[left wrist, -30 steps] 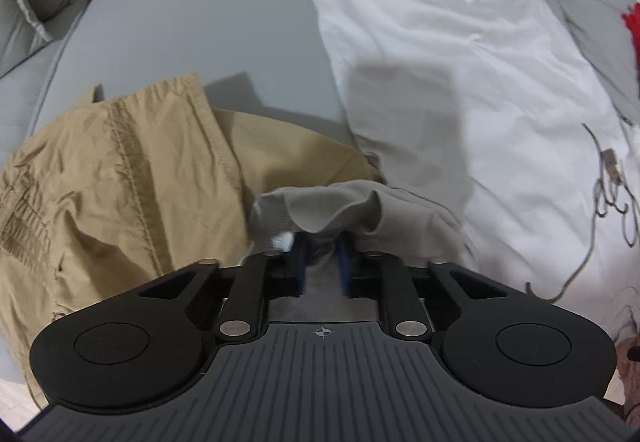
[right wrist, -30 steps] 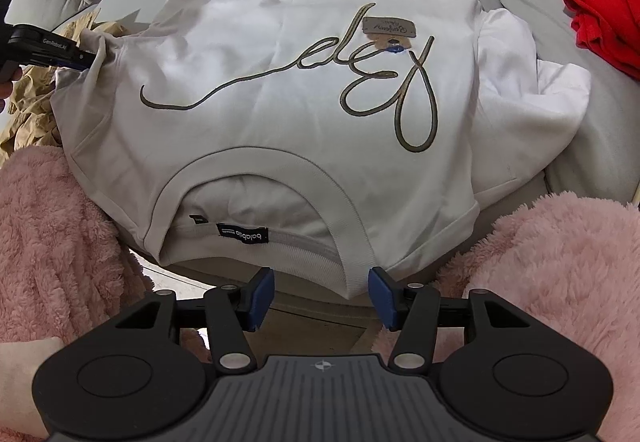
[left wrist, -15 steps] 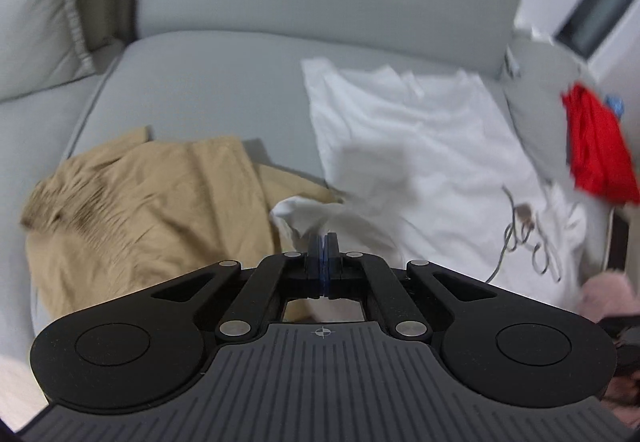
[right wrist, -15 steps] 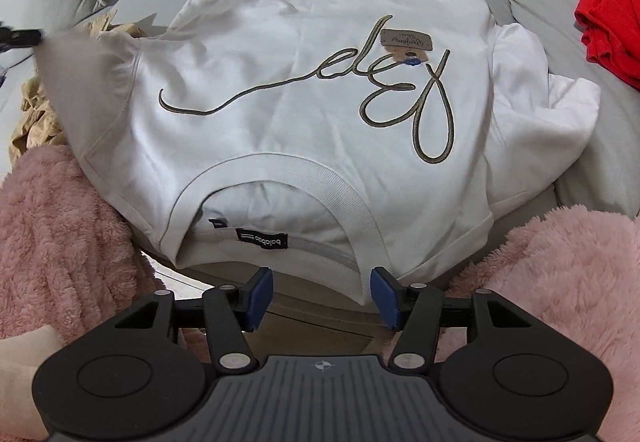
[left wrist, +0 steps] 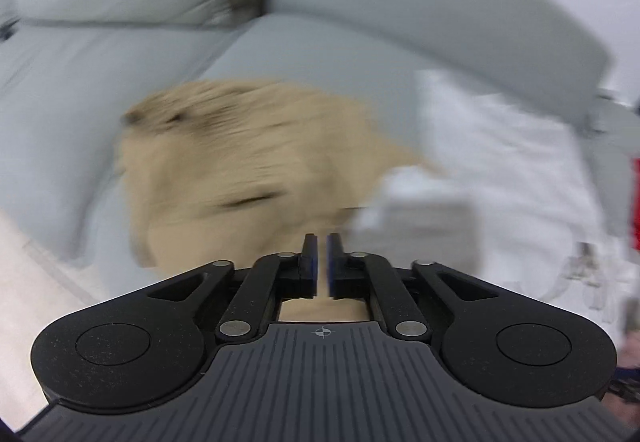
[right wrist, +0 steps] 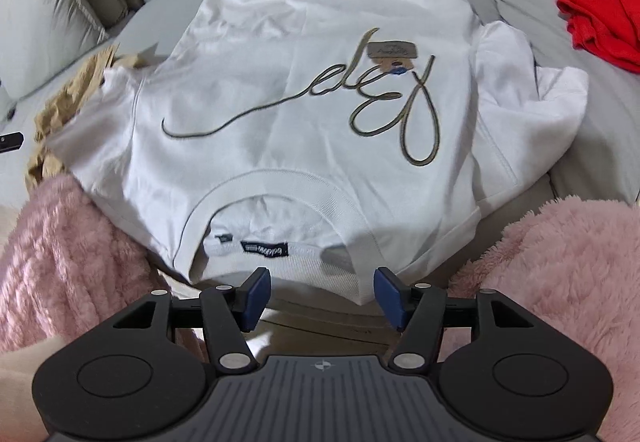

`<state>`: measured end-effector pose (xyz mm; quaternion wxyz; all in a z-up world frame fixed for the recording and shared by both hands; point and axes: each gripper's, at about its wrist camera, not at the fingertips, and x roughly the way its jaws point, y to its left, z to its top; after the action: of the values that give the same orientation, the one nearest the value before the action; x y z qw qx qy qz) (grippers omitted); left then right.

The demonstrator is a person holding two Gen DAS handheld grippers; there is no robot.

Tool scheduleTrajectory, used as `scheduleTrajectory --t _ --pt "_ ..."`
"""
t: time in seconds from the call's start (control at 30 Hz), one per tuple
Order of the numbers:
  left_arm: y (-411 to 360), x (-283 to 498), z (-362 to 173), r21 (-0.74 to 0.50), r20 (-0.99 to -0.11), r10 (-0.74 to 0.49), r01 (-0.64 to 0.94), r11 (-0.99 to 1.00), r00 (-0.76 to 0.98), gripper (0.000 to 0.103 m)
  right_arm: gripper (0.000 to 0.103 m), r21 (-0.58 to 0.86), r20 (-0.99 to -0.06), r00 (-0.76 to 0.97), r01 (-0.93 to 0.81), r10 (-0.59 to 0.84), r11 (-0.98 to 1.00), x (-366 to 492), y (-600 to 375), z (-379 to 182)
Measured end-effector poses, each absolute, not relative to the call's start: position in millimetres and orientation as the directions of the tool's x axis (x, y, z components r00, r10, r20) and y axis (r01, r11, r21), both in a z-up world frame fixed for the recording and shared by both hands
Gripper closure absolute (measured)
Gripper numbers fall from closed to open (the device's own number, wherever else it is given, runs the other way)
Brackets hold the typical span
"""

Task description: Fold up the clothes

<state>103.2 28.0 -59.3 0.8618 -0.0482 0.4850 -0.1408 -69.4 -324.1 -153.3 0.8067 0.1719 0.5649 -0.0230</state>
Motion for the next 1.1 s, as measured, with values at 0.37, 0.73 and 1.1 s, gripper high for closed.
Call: scheduleTrajectory --t 0.37,0.73,1.1 --pt "-184.8 61.4 -146.6 -0.190 -0.906 -0.317 0.400 0.896 0.280 0.078 0.063 0.161 -0.906 0.422 0.283 0.028 0.946 -25.6 -356.0 -170.5" --pt "-205.9 45.1 -149.8 -0.119 -0.936 -0.244 0.426 0.897 0.253 0.071 0.059 0.166 -0.919 0.393 0.282 0.044 0.945 -54.8 -376.5 -152.7" --pt "-203.7 48.8 -164.3 -0.141 -0.951 -0.240 0.420 0.896 0.194 0.066 0.051 0.270 -0.855 0.507 0.611 -0.106 0.744 -64.4 -507.7 -154.7"
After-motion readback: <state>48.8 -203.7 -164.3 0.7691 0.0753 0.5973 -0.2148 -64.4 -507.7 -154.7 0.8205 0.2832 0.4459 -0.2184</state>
